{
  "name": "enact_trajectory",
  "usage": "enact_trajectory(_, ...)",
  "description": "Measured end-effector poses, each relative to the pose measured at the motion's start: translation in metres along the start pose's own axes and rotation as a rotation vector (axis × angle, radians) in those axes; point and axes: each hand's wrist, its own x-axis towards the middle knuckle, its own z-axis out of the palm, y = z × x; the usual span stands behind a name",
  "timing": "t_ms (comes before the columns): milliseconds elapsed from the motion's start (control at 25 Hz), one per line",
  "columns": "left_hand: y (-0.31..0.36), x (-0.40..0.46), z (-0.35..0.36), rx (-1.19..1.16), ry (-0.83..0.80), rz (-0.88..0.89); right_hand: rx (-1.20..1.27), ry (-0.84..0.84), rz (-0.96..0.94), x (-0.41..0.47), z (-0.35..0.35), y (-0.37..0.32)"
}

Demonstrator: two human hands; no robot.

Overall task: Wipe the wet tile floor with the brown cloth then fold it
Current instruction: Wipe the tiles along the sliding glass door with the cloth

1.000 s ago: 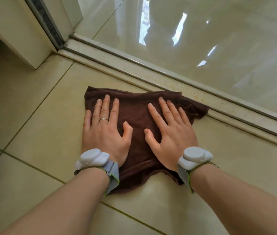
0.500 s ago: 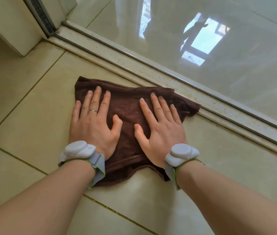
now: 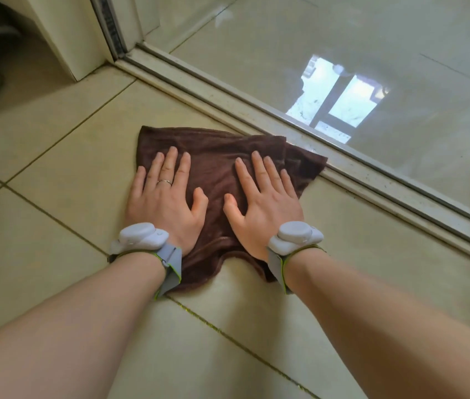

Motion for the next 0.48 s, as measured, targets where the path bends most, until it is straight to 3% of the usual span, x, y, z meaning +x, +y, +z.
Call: enact_trajectory(480,0.025,-0.18,-0.001,0.014,0.034,0.049,0.075,0.099,0.0,-0.172,0.014,0.015)
